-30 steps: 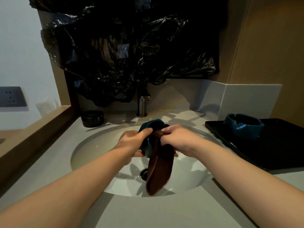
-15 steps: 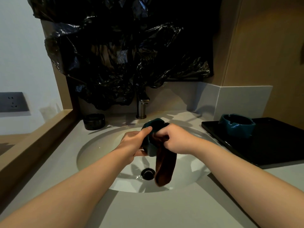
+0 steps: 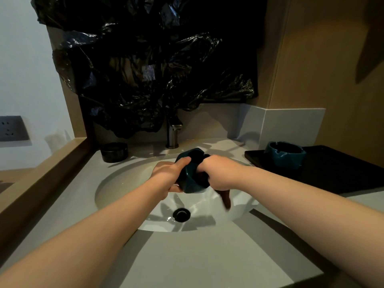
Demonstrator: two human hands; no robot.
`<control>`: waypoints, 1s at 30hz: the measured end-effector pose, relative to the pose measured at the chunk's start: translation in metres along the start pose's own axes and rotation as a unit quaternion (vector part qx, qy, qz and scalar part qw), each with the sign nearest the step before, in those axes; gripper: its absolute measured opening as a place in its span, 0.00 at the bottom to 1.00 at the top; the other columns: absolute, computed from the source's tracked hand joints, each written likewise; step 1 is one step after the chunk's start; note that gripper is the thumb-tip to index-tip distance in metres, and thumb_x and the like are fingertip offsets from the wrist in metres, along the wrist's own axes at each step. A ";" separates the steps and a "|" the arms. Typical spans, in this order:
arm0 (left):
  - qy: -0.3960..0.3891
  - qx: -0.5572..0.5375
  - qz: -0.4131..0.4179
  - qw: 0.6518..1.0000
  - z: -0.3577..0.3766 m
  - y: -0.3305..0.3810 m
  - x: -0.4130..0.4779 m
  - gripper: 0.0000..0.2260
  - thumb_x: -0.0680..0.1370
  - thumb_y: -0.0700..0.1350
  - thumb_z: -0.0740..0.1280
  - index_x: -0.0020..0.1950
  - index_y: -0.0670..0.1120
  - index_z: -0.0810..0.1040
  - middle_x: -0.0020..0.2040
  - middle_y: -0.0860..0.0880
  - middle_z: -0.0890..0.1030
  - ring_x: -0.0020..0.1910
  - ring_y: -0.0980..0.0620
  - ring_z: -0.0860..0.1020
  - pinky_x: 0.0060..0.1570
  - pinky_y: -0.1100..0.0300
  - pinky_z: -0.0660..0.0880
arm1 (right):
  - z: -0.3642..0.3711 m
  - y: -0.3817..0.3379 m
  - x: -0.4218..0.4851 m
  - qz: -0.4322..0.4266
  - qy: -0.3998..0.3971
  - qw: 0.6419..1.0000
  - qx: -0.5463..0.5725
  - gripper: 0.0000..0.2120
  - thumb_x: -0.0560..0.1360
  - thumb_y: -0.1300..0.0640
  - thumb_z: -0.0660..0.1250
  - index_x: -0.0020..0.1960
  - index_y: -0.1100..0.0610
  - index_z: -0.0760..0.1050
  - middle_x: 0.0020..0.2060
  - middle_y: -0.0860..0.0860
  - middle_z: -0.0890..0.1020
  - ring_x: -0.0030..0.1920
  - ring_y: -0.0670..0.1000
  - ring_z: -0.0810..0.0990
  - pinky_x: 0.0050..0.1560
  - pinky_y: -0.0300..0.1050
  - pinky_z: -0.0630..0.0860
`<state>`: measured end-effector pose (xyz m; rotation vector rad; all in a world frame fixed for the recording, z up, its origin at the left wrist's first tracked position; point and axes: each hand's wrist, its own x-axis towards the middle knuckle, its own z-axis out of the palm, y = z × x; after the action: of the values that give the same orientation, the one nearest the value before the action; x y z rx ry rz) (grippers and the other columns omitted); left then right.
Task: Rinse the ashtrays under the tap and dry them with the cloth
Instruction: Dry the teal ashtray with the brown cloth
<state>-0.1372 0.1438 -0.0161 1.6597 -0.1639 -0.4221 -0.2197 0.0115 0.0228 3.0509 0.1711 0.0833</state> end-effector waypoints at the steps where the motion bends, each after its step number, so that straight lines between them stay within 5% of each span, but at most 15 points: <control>1: 0.003 0.012 0.005 1.000 0.001 0.000 -0.001 0.20 0.72 0.56 0.72 0.52 0.41 0.79 0.47 0.40 0.84 0.45 0.42 0.84 0.42 0.47 0.83 | -0.002 -0.002 -0.001 0.032 -0.011 0.996 0.077 0.16 0.71 0.68 0.60 0.53 0.55 0.79 0.44 0.53 0.80 0.44 0.54 0.78 0.38 0.43 0.74; 5: -0.013 0.031 0.024 0.999 0.003 0.003 -0.007 0.19 0.74 0.55 0.71 0.53 0.40 0.80 0.48 0.40 0.84 0.46 0.43 0.83 0.40 0.51 0.82 | -0.009 0.000 -0.008 0.093 -0.010 0.956 0.278 0.17 0.71 0.68 0.58 0.51 0.55 0.81 0.40 0.53 0.81 0.39 0.52 0.77 0.37 0.41 0.73; 10: -0.015 0.005 0.040 0.999 0.008 0.009 -0.013 0.19 0.74 0.54 0.72 0.56 0.41 0.79 0.49 0.40 0.83 0.47 0.42 0.83 0.41 0.48 0.83 | -0.008 0.016 -0.030 0.188 0.066 0.811 0.550 0.13 0.71 0.72 0.58 0.49 0.62 0.78 0.37 0.57 0.77 0.38 0.55 0.76 0.37 0.44 0.73; 15: -0.006 -0.061 0.008 0.998 0.015 0.014 -0.019 0.24 0.71 0.54 0.74 0.60 0.41 0.76 0.54 0.38 0.81 0.49 0.38 0.82 0.44 0.39 0.81 | -0.011 0.030 -0.059 0.185 0.194 0.759 0.593 0.25 0.72 0.73 0.55 0.63 0.54 0.73 0.51 0.54 0.79 0.50 0.55 0.80 0.52 0.48 0.79; 23: -0.032 -0.147 -0.033 0.988 0.052 0.032 -0.031 0.20 0.76 0.54 0.69 0.63 0.45 0.72 0.61 0.42 0.77 0.57 0.39 0.79 0.46 0.43 0.79 | -0.043 0.059 -0.124 0.192 0.315 0.684 0.629 0.24 0.75 0.74 0.51 0.57 0.52 0.75 0.51 0.57 0.79 0.51 0.58 0.80 0.55 0.55 0.79; 26: -0.043 -0.166 -0.028 0.985 0.074 0.033 -0.038 0.19 0.76 0.54 0.69 0.62 0.45 0.72 0.59 0.43 0.76 0.57 0.38 0.78 0.45 0.43 0.79 | -0.036 0.061 -0.147 0.198 0.339 0.723 0.568 0.23 0.76 0.72 0.52 0.61 0.51 0.72 0.50 0.51 0.79 0.50 0.51 0.80 0.48 0.43 0.79; 30: -0.056 -0.165 -0.024 0.984 0.096 0.028 -0.045 0.20 0.74 0.53 0.71 0.62 0.45 0.73 0.59 0.42 0.78 0.55 0.38 0.79 0.47 0.41 0.80 | -0.013 0.062 -0.178 0.127 0.323 0.873 0.342 0.22 0.74 0.72 0.56 0.58 0.48 0.70 0.54 0.46 0.74 0.55 0.42 0.73 0.55 0.28 0.70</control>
<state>-0.2100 0.0666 0.0117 1.3171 -0.1291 -0.5485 -0.3907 -0.0687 0.0324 3.5563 -0.2201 1.3373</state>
